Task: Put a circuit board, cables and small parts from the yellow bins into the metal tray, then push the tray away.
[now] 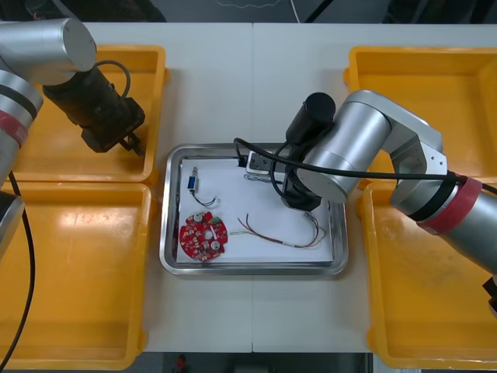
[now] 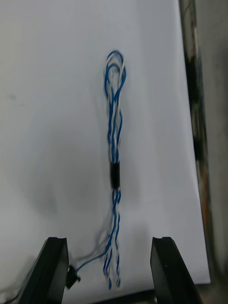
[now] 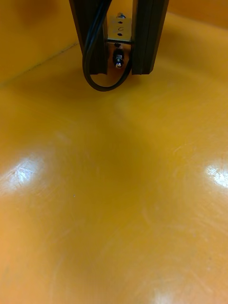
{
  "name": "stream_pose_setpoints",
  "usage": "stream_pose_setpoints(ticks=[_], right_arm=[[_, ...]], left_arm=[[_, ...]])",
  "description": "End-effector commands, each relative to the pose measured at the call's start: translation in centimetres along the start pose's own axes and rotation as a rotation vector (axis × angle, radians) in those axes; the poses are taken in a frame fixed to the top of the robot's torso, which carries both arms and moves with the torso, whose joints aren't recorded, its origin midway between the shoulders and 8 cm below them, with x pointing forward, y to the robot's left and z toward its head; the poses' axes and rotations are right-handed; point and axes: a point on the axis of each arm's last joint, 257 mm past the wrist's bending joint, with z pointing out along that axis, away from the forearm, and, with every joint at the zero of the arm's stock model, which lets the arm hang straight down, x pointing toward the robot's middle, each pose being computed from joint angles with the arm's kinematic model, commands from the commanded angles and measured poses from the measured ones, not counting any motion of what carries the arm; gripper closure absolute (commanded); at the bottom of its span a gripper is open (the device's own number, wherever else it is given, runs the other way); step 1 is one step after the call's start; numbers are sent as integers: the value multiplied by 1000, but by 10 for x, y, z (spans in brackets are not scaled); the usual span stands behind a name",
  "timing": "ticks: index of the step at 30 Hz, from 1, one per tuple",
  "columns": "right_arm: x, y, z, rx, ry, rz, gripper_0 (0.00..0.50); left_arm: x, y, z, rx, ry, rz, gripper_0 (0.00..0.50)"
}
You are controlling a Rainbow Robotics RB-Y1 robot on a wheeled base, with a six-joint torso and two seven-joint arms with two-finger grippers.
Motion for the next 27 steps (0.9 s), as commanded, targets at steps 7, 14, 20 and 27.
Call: stream_pose_setpoints(ticks=[7,14,20,27], right_arm=[[-9,-7,-69,-32,17,151,0],[-12,-35,-117,91,-46,208,0],[-11,-69,-157,231,-124,282,0],[35,-89,-174,296,-123,444,0]], left_arm=[[-20,-20,-40,44,-63,13,500],[-38,-12,-80,25,-124,61,500],[-37,-15,-120,21,-160,134,500],[-5,-32,-149,2,-177,270,500]])
